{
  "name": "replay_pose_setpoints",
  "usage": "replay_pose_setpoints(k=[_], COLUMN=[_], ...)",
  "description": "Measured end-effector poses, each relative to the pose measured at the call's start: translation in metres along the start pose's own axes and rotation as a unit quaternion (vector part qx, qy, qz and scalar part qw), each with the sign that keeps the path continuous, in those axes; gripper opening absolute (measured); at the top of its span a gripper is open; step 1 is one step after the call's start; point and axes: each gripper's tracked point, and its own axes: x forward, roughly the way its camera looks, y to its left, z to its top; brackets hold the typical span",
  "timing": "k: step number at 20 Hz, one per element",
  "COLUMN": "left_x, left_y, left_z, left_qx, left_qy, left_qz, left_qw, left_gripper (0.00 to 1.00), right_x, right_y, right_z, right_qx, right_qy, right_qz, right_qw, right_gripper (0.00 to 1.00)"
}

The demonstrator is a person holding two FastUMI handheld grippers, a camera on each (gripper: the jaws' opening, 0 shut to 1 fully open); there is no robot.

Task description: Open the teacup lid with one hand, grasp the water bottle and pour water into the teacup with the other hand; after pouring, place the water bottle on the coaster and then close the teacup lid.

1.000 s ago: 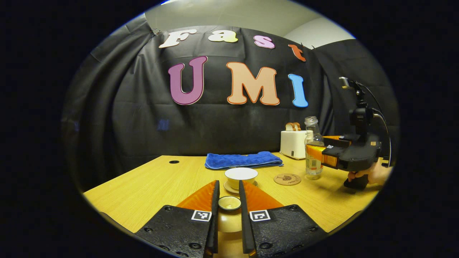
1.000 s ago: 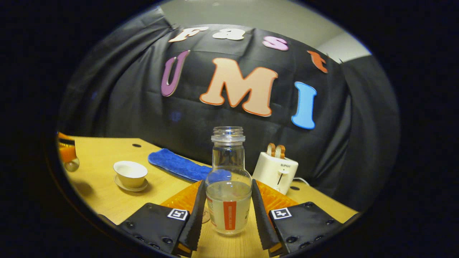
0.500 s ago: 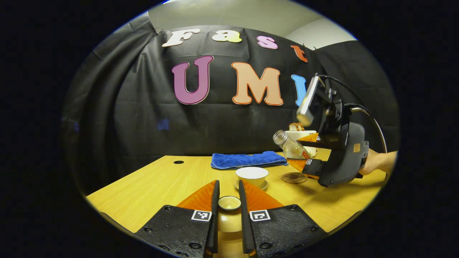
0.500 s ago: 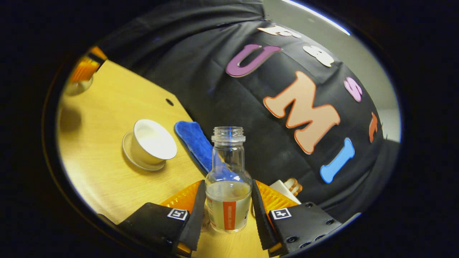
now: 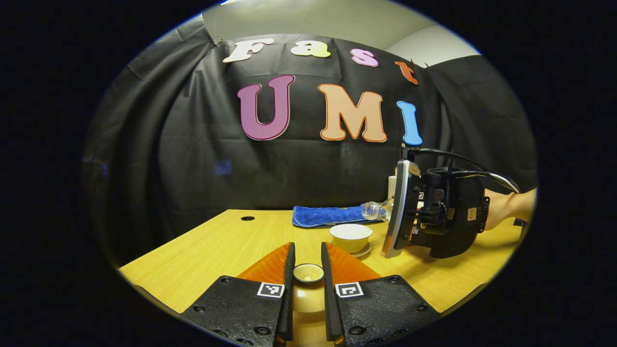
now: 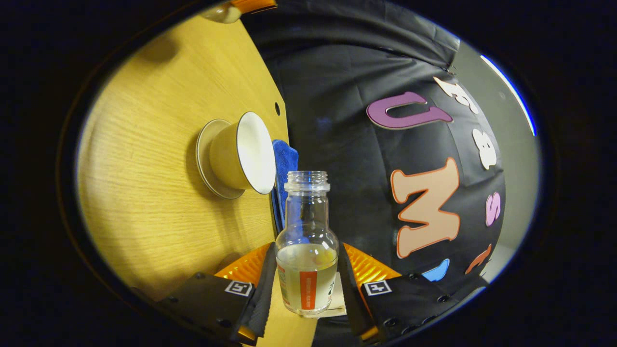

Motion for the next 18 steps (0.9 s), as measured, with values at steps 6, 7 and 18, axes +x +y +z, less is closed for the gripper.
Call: replay_pose_setpoints(k=[6,7,18], left_x=[-0.001,0.0,0.0], left_y=[0.002,0.002,0.003], left_z=[0.0,0.001,0.0], left_qx=[0.001,0.001,0.001], left_qy=[-0.001,-0.001,-0.001], left_qz=[0.003,0.003,0.007], left_qw=[1.0,1.0,1.0], left_gripper=[0.24,0.24,0.24], right_x=[-0.002,-0.003,0.004], right_y=[-0.004,-0.004,-0.013], right_z=[0.005,0.006,0.008], right_qx=[-0.094,-0.109,-0.248], right_qy=[-0.006,-0.008,-0.029], right_qz=[0.005,0.005,0.002], right_qw=[0.996,0.994,0.968], right_gripper=[0.68,0.68,0.68])
